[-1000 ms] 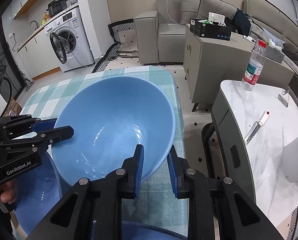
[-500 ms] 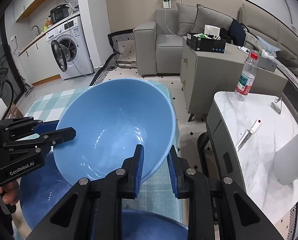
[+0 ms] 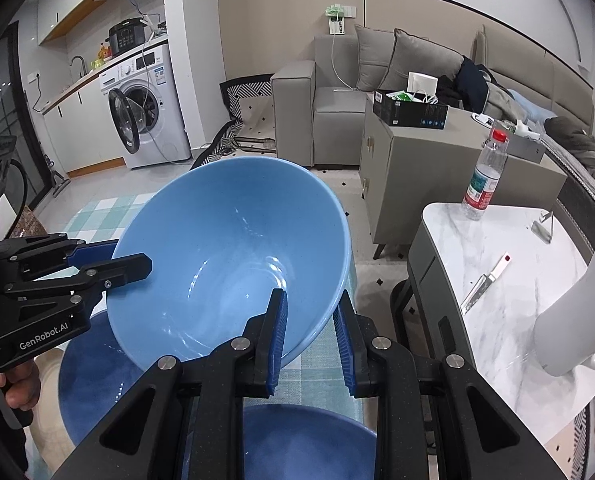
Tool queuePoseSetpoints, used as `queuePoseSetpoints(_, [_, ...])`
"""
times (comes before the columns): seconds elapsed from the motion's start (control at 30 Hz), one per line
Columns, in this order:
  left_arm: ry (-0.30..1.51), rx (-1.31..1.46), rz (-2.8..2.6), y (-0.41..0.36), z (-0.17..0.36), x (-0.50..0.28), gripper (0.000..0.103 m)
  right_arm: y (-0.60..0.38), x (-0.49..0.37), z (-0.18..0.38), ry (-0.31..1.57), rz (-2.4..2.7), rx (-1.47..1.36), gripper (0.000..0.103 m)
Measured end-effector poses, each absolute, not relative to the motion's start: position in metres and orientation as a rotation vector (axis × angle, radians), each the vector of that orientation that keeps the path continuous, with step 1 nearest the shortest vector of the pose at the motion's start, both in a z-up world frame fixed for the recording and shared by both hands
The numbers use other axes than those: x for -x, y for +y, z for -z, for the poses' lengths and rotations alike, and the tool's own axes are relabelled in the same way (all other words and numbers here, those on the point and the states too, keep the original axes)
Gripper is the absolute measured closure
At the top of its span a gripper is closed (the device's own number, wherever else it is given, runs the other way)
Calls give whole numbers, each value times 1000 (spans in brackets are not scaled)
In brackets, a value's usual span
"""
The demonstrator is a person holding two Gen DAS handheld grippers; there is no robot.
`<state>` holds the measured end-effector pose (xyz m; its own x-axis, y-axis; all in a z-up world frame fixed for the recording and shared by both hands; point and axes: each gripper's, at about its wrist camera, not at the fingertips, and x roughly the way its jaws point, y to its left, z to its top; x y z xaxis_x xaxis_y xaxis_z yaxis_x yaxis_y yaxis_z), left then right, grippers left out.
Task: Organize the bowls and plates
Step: 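Lift the blue bowl with both grippers and carry it over another blue bowl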
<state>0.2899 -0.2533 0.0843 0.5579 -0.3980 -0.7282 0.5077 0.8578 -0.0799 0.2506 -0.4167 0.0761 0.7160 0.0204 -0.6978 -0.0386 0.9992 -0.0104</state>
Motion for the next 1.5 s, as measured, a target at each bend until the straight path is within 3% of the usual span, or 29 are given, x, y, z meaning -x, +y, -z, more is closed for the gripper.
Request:
queuePoseSetpoints(0.73, [745,-114,518,-217,-113,-248,80,-379,-201,-115,684,-62,47,79])
queuePoseSetpoints(1.5, [718,-91,483,-178,-116,-219,80,-344,-174,-118,664,-124,27,79])
